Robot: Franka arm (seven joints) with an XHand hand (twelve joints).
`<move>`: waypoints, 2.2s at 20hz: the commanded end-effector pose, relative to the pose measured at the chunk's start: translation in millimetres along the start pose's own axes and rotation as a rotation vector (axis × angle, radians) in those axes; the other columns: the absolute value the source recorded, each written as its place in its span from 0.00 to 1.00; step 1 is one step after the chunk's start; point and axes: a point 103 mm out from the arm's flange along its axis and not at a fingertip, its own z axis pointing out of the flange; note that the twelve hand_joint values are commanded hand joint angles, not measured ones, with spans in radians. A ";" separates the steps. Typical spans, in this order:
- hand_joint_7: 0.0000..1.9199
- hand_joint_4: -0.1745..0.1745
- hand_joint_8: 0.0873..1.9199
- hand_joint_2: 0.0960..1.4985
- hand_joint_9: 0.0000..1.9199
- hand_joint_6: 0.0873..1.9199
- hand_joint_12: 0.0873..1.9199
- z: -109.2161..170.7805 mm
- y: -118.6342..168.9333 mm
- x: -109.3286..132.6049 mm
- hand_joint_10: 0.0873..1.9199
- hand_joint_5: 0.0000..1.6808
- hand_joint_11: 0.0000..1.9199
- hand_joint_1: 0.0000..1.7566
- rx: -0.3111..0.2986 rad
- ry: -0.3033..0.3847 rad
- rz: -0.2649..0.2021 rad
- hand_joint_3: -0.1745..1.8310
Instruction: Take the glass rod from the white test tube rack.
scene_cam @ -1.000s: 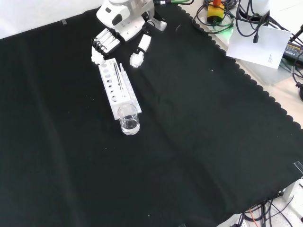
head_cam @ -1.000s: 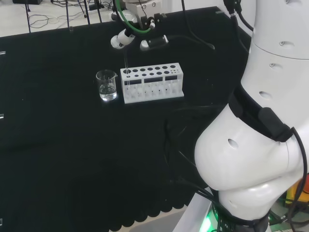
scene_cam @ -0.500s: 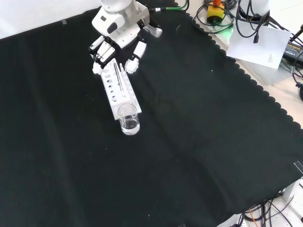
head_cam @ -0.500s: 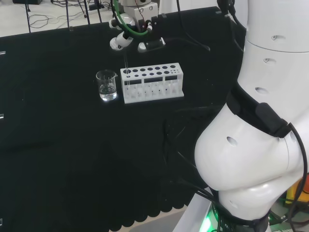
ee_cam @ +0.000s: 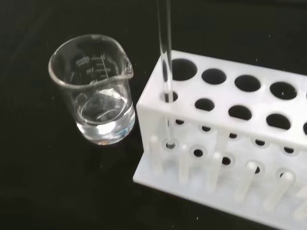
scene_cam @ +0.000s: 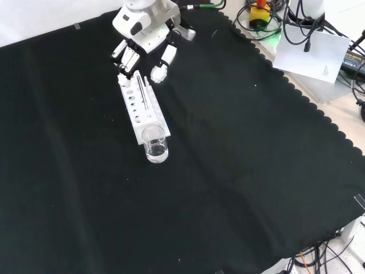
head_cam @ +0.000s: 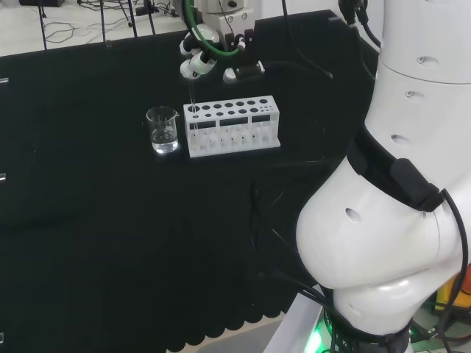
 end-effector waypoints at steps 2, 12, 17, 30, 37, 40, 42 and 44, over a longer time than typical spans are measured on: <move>0.27 0.00 0.46 0.82 0.38 0.20 0.70 0.1 6.6 6.2 0.43 0.22 0.14 0.40 -0.003 -0.012 0.000 0.00; 0.33 0.00 0.46 0.83 0.49 0.44 0.67 -1.2 6.2 8.6 0.48 0.20 0.28 0.49 -0.046 -0.013 -0.038 0.00; 0.36 0.00 0.46 0.82 0.53 0.47 0.66 -0.6 15.1 20.6 0.49 0.21 0.33 0.51 -0.032 -0.018 -0.046 0.00; 0.45 0.00 0.55 0.81 0.63 0.54 0.60 -1.9 11.2 13.9 0.60 0.36 0.52 0.60 -0.065 -0.066 -0.032 0.00; 0.48 0.05 0.59 0.82 0.66 0.61 0.57 -1.3 17.2 23.3 0.62 0.43 0.60 0.64 -0.087 -0.092 -0.035 0.03; 0.51 0.06 0.61 0.81 0.72 0.58 0.50 1.9 17.8 22.6 0.63 0.47 0.72 0.70 -0.119 -0.076 -0.032 0.02; 0.52 0.01 0.63 0.81 0.77 0.53 0.47 3.5 16.9 23.3 0.62 0.50 0.81 0.71 -0.145 -0.072 -0.034 0.00; 0.52 0.00 0.66 0.80 0.79 0.45 0.48 -3.2 14.0 27.6 0.63 0.54 0.84 0.72 -0.217 -0.084 -0.051 0.00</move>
